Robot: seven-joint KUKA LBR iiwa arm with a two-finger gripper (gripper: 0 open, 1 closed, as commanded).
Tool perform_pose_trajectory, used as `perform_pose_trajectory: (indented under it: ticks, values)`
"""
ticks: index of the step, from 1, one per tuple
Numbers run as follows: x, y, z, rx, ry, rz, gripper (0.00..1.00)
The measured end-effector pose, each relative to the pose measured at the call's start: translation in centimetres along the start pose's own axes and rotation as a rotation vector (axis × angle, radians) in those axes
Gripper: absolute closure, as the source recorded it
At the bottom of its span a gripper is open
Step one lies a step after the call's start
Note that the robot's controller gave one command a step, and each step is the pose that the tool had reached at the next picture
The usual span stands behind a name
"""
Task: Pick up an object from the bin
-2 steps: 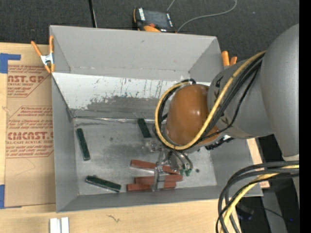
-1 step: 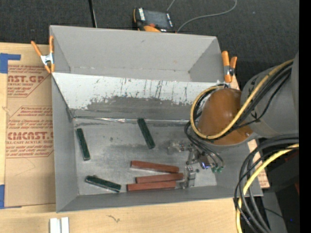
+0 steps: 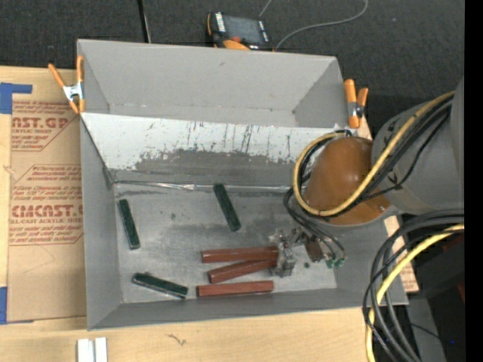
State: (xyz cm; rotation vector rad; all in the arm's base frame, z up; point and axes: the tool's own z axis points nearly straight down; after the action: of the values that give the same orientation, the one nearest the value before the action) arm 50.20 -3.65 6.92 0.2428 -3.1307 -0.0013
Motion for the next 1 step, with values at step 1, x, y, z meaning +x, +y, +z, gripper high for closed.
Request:
perform_pose_trajectory:
  ticks: [1]
  values:
    - [-6.54, 1.08, -14.27, 0.003, -0.012, -0.241, 1.0]
